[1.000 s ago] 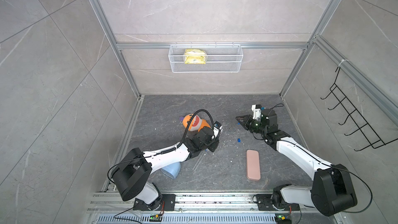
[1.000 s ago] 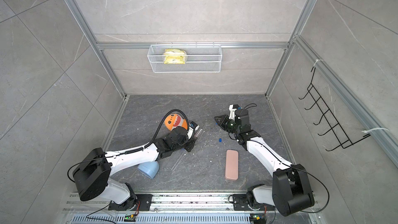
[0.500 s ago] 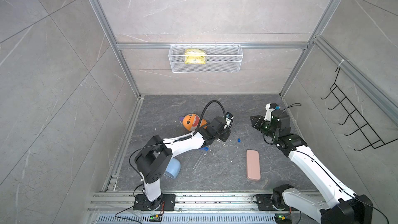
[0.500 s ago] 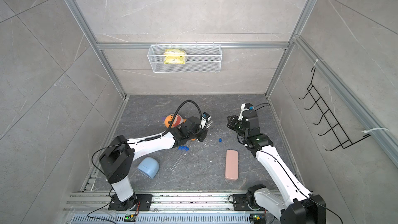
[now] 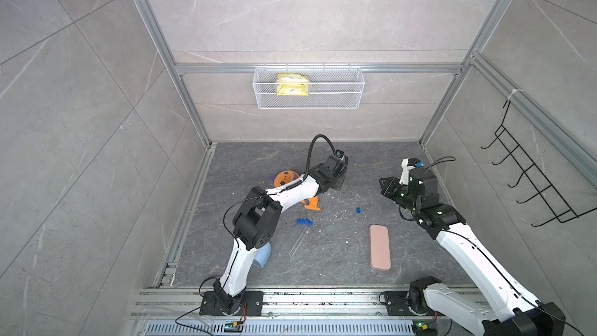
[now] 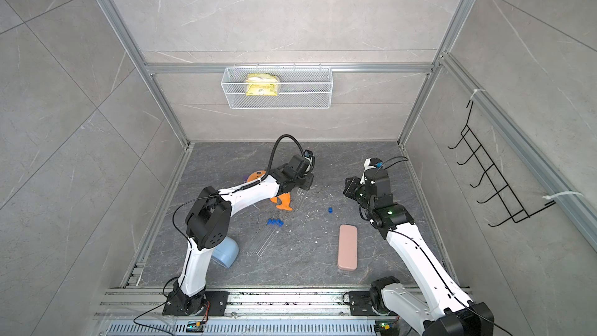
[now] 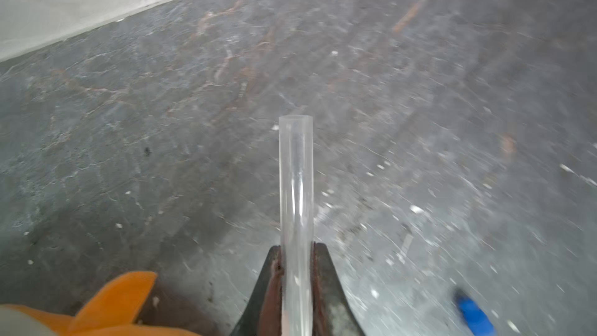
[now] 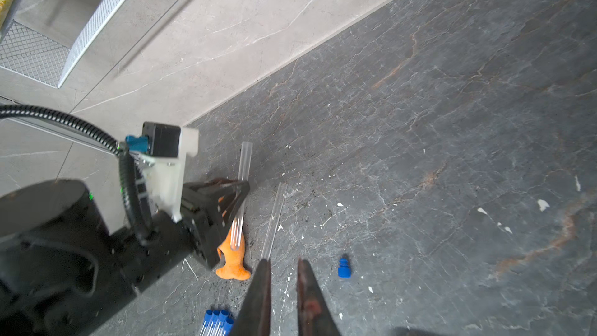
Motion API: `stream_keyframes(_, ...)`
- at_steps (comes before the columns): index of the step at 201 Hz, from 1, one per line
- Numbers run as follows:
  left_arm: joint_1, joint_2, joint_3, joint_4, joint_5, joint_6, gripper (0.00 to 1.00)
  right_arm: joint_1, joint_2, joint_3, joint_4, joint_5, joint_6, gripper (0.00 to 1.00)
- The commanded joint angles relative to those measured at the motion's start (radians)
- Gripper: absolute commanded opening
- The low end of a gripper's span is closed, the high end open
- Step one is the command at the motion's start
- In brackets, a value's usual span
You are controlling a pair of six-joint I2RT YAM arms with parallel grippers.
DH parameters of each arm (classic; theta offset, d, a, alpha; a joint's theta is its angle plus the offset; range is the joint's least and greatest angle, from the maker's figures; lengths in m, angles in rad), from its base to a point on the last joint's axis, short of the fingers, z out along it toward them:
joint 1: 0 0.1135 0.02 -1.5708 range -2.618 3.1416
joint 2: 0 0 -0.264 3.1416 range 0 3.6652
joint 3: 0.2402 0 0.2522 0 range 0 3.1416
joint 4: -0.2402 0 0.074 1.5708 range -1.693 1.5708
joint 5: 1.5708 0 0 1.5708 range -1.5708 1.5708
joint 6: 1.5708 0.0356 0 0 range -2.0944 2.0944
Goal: Remove stoppers from test tubes
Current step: Place the test tube at the center of the board.
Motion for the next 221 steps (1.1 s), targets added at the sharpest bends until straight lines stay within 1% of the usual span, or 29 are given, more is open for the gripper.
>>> stream_keyframes(1,0.019,0.053,0.077,-0.065,-0.018,-0.037,0.0,-0.003,0.01,-0.02,0.001,-0.024,0.002,0.0)
stream_keyframes(35,0.043,0.143,0.155,-0.088,-0.006,-0.063,0.0,-0.004,0.006,-0.031,0.001,-0.036,0.004,0.0)
stream_keyframes(50,0.043,0.162,0.189,-0.097,0.001,-0.066,0.0,-0.002,0.004,-0.035,-0.002,-0.035,0.002,0.0)
stream_keyframes(53,0.043,0.193,0.194,-0.1,0.004,-0.066,0.0,-0.002,0.004,-0.036,-0.002,-0.036,0.002,0.0)
stream_keyframes(62,0.042,0.212,0.212,-0.111,0.004,-0.069,0.0,-0.003,0.004,-0.036,-0.002,-0.038,0.0,0.0)
stream_keyframes(88,0.045,0.233,0.215,-0.12,-0.005,-0.073,0.01,-0.002,0.004,-0.043,0.0,-0.037,0.0,0.0)
stream_keyframes(108,0.045,0.237,0.202,-0.125,-0.01,-0.073,0.03,-0.003,0.007,-0.05,0.005,-0.038,0.002,0.0)
stream_keyframes(166,0.046,0.234,0.175,-0.119,0.003,-0.081,0.29,-0.003,0.021,-0.058,0.016,-0.042,0.007,0.0)
stream_keyframes(195,0.044,0.201,0.139,-0.087,0.015,-0.082,0.41,-0.003,0.026,-0.057,0.017,-0.045,0.007,0.0)
stream_keyframes(219,0.041,0.179,0.117,-0.063,0.02,-0.066,0.49,-0.003,0.03,-0.058,0.018,-0.045,0.007,0.0)
stream_keyframes(221,0.041,0.154,0.115,-0.06,0.02,-0.065,0.49,-0.004,0.03,-0.057,0.019,-0.045,0.007,0.0)
